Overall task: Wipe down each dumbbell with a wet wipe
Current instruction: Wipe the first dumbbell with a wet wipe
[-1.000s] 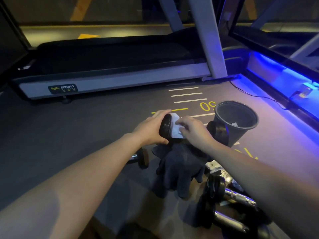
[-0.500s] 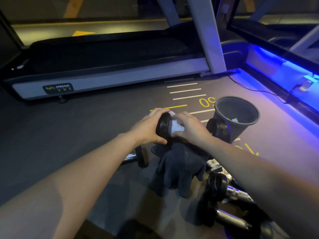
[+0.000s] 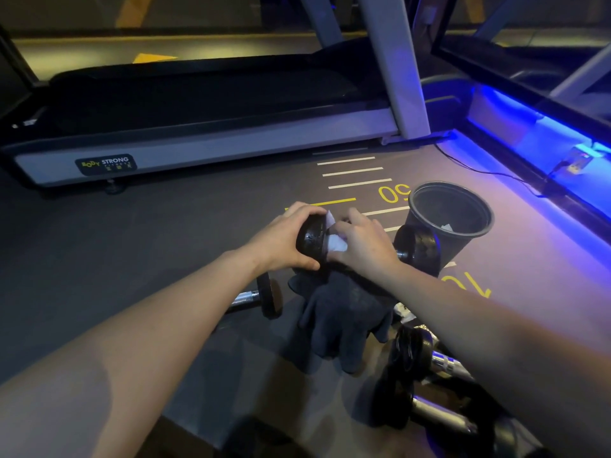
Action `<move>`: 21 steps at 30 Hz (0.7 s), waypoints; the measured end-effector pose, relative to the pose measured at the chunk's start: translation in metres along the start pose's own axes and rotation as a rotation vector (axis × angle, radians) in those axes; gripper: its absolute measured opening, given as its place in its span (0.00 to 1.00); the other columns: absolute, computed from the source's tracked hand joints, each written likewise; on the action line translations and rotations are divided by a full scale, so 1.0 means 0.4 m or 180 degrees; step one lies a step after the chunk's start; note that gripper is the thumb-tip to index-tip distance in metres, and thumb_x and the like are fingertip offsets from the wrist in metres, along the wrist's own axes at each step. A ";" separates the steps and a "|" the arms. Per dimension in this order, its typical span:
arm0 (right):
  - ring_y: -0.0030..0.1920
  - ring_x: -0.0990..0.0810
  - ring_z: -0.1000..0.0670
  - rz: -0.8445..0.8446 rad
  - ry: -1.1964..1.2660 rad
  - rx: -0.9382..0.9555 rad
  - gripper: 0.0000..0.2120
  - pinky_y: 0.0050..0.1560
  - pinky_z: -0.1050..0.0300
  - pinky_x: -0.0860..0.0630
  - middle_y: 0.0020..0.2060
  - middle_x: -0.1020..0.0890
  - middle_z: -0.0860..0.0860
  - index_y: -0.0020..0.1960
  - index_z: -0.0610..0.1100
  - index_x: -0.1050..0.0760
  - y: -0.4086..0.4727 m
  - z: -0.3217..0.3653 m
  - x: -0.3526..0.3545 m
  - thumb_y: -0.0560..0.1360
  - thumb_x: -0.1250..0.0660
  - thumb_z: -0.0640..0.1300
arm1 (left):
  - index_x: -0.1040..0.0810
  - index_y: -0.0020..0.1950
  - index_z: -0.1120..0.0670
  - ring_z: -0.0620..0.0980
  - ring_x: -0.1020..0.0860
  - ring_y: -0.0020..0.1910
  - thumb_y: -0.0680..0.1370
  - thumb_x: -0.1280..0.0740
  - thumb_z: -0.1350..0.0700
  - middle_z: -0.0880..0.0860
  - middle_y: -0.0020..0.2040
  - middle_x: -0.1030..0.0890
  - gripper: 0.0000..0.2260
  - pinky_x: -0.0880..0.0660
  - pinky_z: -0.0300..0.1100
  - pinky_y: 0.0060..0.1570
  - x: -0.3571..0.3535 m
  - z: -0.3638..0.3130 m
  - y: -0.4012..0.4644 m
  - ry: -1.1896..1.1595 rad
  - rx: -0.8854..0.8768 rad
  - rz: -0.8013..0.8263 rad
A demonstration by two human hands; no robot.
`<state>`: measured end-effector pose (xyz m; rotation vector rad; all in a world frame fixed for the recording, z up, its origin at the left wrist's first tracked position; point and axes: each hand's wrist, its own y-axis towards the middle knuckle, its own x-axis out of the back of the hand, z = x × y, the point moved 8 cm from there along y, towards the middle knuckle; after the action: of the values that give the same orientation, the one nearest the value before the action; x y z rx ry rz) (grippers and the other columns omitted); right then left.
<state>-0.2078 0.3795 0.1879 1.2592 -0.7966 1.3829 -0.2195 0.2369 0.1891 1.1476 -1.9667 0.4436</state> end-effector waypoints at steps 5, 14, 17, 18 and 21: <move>0.53 0.23 0.44 0.0051 0.0326 -0.0198 0.26 0.47 0.51 0.28 0.53 0.28 0.51 0.61 0.51 0.24 -0.003 -0.007 -0.004 0.65 0.24 0.55 | 0.36 0.73 0.41 0.50 0.31 0.70 0.63 0.17 0.51 0.43 0.70 0.34 0.44 0.31 0.54 0.69 0.000 0.000 -0.002 0.0013 0.0026 0.0006; 0.41 0.23 0.43 0.0833 0.1090 -0.0335 0.14 0.40 0.49 0.28 0.34 0.23 0.46 0.41 0.47 0.23 0.007 -0.032 -0.022 0.66 0.38 0.56 | 0.37 0.71 0.37 0.51 0.30 0.69 0.60 0.18 0.46 0.40 0.68 0.34 0.44 0.28 0.55 0.66 -0.002 0.008 0.000 0.0088 -0.0019 -0.0007; 0.38 0.25 0.46 0.0856 0.1201 -0.0263 0.07 0.41 0.48 0.27 0.32 0.24 0.46 0.38 0.53 0.21 0.014 -0.037 -0.018 0.71 0.36 0.48 | 0.36 0.71 0.38 0.51 0.30 0.69 0.61 0.17 0.47 0.40 0.69 0.35 0.44 0.28 0.55 0.67 -0.002 0.005 -0.002 0.0123 -0.0009 -0.0009; 0.38 0.24 0.47 0.0849 0.1198 -0.0226 0.05 0.43 0.48 0.26 0.33 0.22 0.47 0.41 0.52 0.19 0.015 -0.039 -0.018 0.73 0.34 0.46 | 0.36 0.72 0.38 0.51 0.30 0.69 0.61 0.17 0.47 0.40 0.69 0.35 0.44 0.28 0.55 0.66 -0.002 0.004 -0.003 0.0134 -0.0005 -0.0010; 0.45 0.19 0.48 0.0653 0.1286 -0.0250 0.08 0.48 0.51 0.24 0.40 0.16 0.50 0.48 0.49 0.16 0.017 -0.043 -0.004 0.69 0.25 0.46 | 0.36 0.72 0.39 0.51 0.30 0.69 0.61 0.17 0.48 0.41 0.69 0.35 0.44 0.28 0.55 0.67 -0.001 0.002 -0.006 0.0150 -0.0010 -0.0014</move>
<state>-0.2188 0.3936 0.1836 0.8140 -0.7011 1.6851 -0.2177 0.2354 0.1880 1.1296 -1.9232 0.4611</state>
